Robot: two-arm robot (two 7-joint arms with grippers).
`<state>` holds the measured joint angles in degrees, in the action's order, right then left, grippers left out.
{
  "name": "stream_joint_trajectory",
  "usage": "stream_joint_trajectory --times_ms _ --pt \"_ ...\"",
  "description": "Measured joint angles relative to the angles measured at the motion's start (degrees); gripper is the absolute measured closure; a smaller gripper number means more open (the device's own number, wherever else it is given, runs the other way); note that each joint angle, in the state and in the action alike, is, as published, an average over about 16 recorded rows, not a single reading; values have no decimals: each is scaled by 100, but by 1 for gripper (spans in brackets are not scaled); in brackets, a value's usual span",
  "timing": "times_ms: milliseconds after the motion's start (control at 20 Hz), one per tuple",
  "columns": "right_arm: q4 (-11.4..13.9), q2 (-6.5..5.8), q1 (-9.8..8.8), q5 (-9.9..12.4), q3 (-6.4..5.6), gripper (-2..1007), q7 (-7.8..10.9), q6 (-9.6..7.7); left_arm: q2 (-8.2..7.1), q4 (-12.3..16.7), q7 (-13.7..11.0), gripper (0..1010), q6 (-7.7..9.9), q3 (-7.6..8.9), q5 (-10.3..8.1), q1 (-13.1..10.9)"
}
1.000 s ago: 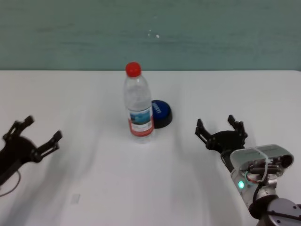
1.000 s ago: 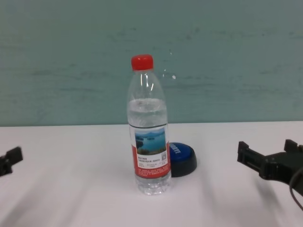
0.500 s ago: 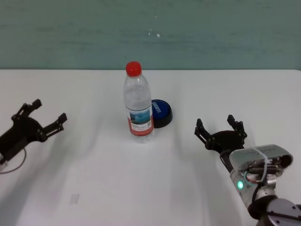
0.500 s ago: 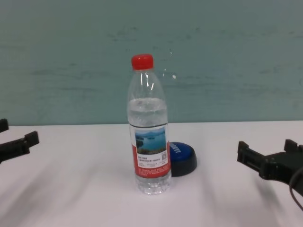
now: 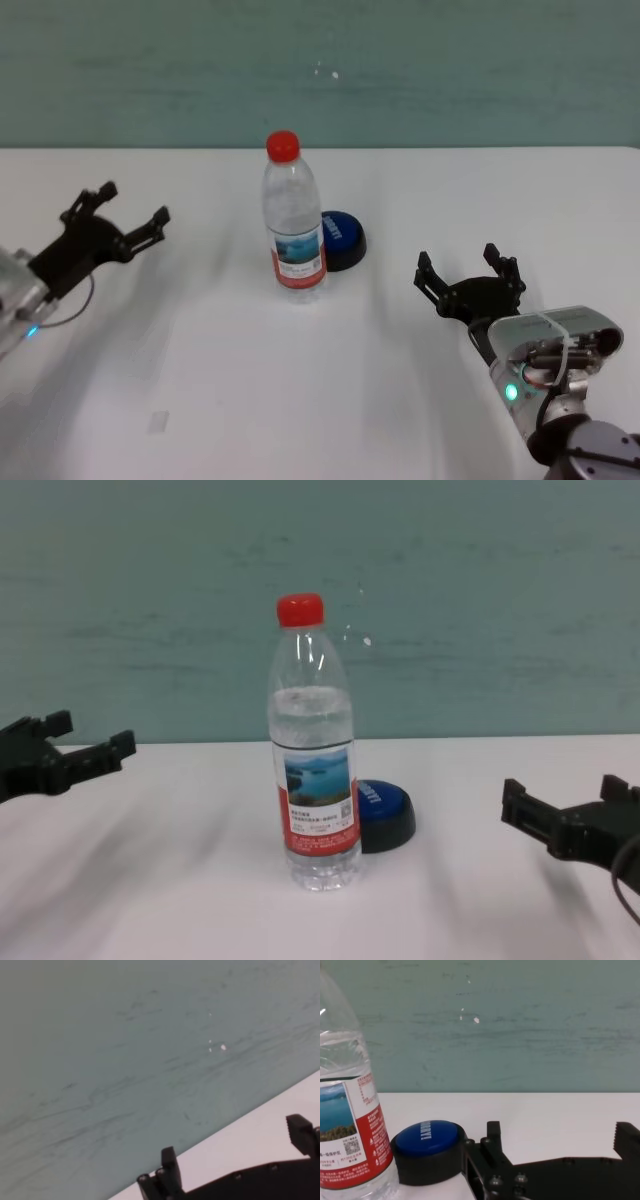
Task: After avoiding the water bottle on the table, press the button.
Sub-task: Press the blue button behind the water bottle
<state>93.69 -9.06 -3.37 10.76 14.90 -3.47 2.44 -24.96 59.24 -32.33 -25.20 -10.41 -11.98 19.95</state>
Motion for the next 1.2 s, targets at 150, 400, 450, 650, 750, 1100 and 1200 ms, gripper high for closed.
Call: stream_joint_trajectory --times_ms 150,400,450,650,750,1100,1200 --pt "0 0 0 0 0 1 0 0 139 -361 -12 10 -57 -132 61 313" --pt "0 0 0 0 0 1 0 0 388 -967 -72 10 -201 -344 158 799" --pt "0 0 0 0 0 1 0 0 438 -1079 -89 10 -230 -386 178 885" --pt "0 0 0 0 0 1 0 0 629 -1482 -137 10 -335 -543 265 1189" --pt "0 0 0 0 0 1 0 0 719 -1666 -149 10 -387 -612 310 1323" --pt "0 0 0 0 0 1 0 0 974 -2141 -163 10 -542 -775 437 1661" --pt "0 0 0 0 0 1 0 0 1024 -2252 -172 10 -577 -802 463 1738"
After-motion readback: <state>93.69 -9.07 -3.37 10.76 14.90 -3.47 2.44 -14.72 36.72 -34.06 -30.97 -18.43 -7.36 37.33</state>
